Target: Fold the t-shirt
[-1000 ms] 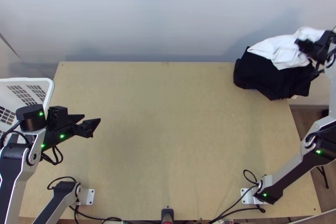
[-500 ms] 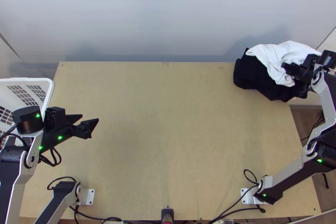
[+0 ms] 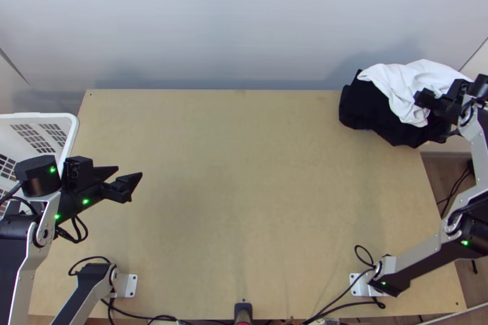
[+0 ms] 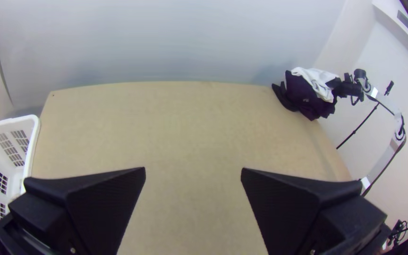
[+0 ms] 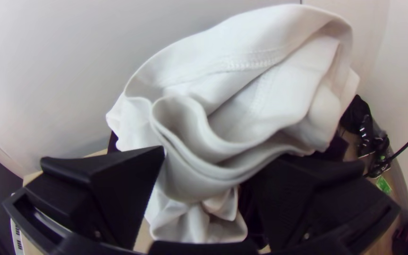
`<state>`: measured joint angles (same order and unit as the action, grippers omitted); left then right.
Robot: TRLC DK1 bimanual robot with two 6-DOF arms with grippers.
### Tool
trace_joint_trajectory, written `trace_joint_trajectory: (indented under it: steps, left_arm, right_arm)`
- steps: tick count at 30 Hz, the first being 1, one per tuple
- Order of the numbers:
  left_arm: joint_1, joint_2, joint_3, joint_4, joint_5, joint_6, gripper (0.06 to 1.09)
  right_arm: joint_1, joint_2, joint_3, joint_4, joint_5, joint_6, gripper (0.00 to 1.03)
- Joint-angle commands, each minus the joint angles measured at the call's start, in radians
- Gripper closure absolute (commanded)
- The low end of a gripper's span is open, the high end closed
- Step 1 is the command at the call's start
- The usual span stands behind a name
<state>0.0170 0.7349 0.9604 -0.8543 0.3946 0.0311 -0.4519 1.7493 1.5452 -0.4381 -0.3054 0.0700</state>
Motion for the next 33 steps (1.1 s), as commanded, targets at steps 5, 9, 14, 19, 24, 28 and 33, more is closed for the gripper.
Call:
trace_joint_trajectory:
  steps: [5, 9, 14, 19, 24, 28, 33]
  left_arm:
    - [-0.003, 0.011, 0.026, 0.014, 0.003, -0.005, 0.1]
    - [-0.002, 0.011, 0.04, 0.014, 0.001, -0.005, 0.1]
    - [0.0, 0.009, 0.049, 0.012, 0.003, -0.008, 0.1]
    - [0.001, 0.011, 0.052, 0.032, 0.001, -0.048, 0.1]
    - [-0.003, -0.026, 0.026, 0.078, 0.001, -0.175, 0.1]
    - [0.0, -0.109, -0.038, 0.17, -0.008, -0.243, 0.1]
    - [0.005, -0.181, -0.124, 0.21, -0.053, -0.257, 0.1]
  right_arm:
    - [-0.002, -0.111, 0.0, -0.094, -0.004, -0.018, 0.05]
    - [-0.004, -0.145, -0.01, -0.163, -0.006, -0.03, 0.05]
    - [0.009, -0.287, -0.134, -0.2, -0.008, -0.049, 0.05]
    - [0.035, -0.441, -0.264, -0.217, -0.011, -0.05, 0.05]
    - [0.105, -0.677, -0.458, -0.257, -0.024, -0.022, 0.05]
    - [0.259, -0.916, -0.608, -0.244, -0.023, 0.054, 0.05]
    - [0.409, -1.074, -0.64, -0.258, -0.017, 0.214, 0.05]
